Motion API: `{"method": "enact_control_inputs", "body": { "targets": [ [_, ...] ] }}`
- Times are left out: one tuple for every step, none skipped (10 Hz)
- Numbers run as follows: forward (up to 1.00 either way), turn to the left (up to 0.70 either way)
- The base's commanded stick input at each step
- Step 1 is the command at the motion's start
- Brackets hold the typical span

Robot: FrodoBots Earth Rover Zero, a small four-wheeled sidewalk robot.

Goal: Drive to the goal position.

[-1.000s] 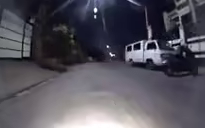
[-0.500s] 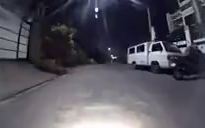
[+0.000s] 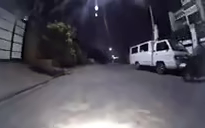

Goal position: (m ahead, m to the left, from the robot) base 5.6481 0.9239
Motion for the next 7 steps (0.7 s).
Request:
{"method": "enact_control_inputs", "body": {
  "targets": [
    [0.98, -0.38],
    [0.98, -0.38],
    [0.98, -0.29],
    [0.98, -0.01],
    [0.98, 0.05],
    [0.98, 0.05],
    [0.98, 0.05]
  ]
}}
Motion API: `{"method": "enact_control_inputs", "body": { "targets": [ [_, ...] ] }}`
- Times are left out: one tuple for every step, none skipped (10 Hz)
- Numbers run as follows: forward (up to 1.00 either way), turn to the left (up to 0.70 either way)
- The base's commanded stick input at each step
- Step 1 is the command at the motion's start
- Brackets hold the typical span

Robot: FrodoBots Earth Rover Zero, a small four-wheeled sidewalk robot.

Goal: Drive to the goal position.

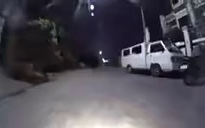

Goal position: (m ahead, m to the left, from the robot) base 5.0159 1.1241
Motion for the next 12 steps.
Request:
{"method": "enact_control_inputs", "body": {
  "targets": [
    [0.98, 0.05],
    [0.98, 0.05],
    [0.98, 0.05],
    [0.98, 0.05],
    [0.98, 0.05],
    [0.98, 0.05],
    [0.98, 0.05],
    [0.98, 0.05],
    [0.98, 0.05],
    [0.98, 0.05],
    [0.98, 0.05],
    [0.98, 0.05]
  ]
}}
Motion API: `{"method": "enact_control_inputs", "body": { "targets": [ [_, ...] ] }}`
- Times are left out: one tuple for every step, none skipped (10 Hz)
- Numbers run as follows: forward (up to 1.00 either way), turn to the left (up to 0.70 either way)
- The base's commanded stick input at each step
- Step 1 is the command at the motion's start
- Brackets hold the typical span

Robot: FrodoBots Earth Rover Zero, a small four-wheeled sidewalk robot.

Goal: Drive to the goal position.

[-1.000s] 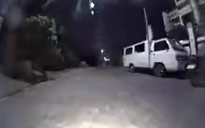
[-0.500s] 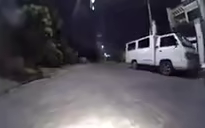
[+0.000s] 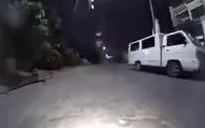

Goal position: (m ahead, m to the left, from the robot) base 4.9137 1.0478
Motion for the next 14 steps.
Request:
{"method": "enact_control_inputs", "body": {
  "targets": [
    [0.98, 0.05],
    [0.98, 0.05],
    [0.98, 0.05],
    [0.98, 0.05],
    [0.98, 0.05],
    [0.98, 0.05],
    [0.98, 0.05],
    [0.98, 0.05],
    [0.98, 0.05],
    [0.98, 0.05],
    [0.98, 0.05],
    [0.98, 0.05],
    [0.98, 0.05],
    [0.98, 0.11]
  ]
}}
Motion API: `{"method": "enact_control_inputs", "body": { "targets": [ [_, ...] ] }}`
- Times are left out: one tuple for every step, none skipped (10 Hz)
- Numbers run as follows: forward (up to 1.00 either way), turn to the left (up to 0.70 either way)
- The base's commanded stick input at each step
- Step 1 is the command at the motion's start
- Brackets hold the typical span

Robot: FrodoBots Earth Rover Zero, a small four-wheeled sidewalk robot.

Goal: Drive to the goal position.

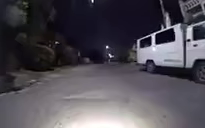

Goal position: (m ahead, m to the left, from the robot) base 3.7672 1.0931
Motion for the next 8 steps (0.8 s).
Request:
{"method": "enact_control_inputs", "body": {
  "targets": [
    [0.98, 0.30],
    [0.98, 0.35],
    [0.98, 0.18],
    [0.98, 0.06],
    [0.98, 0.05],
    [0.98, 0.05],
    [0.98, 0.05],
    [0.98, 0.05]
  ]
}}
